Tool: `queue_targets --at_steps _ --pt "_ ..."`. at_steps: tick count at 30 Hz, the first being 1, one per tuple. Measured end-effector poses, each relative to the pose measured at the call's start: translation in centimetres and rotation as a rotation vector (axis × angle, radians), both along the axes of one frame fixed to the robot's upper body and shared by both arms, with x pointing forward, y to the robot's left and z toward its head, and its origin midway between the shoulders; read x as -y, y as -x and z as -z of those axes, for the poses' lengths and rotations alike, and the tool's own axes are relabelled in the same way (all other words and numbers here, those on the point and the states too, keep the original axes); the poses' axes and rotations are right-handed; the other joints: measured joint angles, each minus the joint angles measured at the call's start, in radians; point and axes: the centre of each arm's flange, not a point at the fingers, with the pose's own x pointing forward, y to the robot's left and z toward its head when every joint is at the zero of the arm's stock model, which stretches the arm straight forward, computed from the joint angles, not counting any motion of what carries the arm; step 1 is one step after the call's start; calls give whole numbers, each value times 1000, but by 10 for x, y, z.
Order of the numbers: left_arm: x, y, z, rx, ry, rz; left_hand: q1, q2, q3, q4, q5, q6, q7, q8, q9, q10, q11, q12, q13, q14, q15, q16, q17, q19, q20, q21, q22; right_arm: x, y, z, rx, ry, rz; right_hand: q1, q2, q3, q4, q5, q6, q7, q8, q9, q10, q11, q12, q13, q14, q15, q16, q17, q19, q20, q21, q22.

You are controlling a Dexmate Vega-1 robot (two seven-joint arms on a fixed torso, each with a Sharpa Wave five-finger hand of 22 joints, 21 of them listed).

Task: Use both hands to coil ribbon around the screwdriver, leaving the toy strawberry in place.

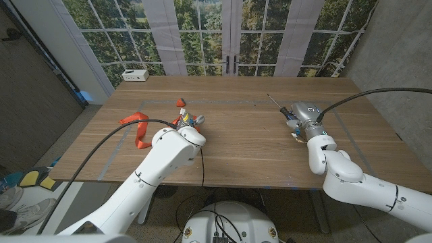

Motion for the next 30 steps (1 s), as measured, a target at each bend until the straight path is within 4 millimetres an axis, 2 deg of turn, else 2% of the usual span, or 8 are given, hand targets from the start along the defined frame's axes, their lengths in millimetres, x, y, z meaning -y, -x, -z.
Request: queue_targets --at_steps 8,17,21,24,30 --pt "6 -1 1 -9 -9 -40 10 0 13 13 7 0 0 5 0 0 0 11 5 0 0 8 3 0 0 10 6 9 -4 0 -1 -4 -7 4 -4 0 0 -3 4 4 -4 1 0 0 11 0 1 -1 0 5 -9 2 11 0" --pt "13 -5 1 -16 -5 -71 25 4 48 48 7 0 0 15 0 0 0 31 13 0 0 33 15 0 0 46 19 15 -9 1 -11 -10 -25 5 -5 -4 4 1 4 4 -7 0 0 0 12 0 2 -1 -5 5 -11 0 21 -5" --pt "13 -5 1 -17 -6 -81 50 5 80 80 7 0 0 15 0 0 0 39 16 0 0 41 21 0 0 65 26 20 -11 0 -13 -13 -26 5 -5 -4 4 1 4 4 -7 1 0 0 12 0 5 2 -7 10 -14 -4 27 -5" --pt "19 -10 5 -35 5 -84 90 5 125 125 7 0 0 15 -3 0 0 41 22 0 0 47 28 0 0 88 36 21 -12 0 -16 -14 -32 5 -5 -4 4 1 4 4 -8 4 0 0 12 0 5 2 -8 10 -18 0 31 -5" --pt "21 -16 8 -55 13 -93 133 6 159 153 3 0 0 20 -3 0 0 74 23 0 0 72 37 0 0 132 46 23 -14 0 -20 -14 -39 5 -5 -4 4 1 4 4 -9 5 0 0 12 0 5 2 -13 10 -18 0 35 -5"
